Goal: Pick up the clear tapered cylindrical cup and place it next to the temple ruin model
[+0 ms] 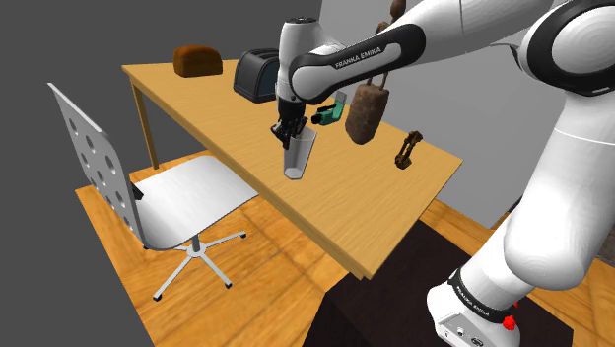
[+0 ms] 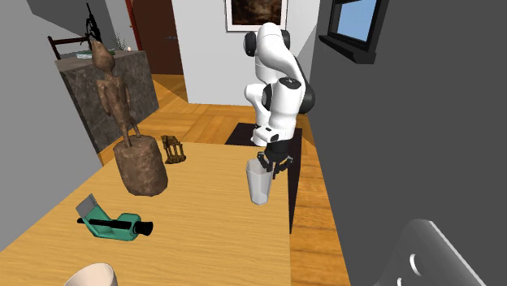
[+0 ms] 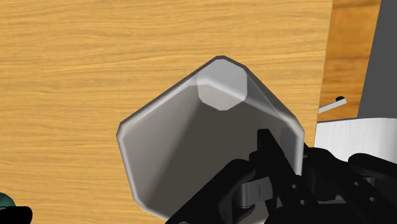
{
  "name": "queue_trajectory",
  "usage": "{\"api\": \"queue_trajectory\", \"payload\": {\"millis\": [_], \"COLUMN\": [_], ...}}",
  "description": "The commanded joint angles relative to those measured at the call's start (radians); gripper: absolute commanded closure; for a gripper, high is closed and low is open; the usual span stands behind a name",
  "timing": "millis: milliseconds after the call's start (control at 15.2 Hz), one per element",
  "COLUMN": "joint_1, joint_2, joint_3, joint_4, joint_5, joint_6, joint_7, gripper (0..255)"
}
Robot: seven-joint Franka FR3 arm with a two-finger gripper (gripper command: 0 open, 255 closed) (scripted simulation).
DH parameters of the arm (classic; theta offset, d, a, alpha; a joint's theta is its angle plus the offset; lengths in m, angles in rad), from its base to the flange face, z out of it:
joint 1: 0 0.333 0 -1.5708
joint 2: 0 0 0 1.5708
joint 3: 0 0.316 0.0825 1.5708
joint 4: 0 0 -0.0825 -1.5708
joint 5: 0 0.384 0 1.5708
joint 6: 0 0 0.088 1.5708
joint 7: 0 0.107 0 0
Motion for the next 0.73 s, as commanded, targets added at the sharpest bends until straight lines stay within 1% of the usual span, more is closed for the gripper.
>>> {"api": "queue_trajectory", "payload": {"millis": [0, 660], "joint_1": [0.0, -0.002], "joint_2": [-0.006, -0.052], "joint_3": [0.001, 0.007], "joint_4": [0.006, 0.082], "joint_5": [0.003, 0.026], "joint_6": [-0.011, -0.13], "joint_7": [-0.003, -0.028], "gripper": [255, 255]}}
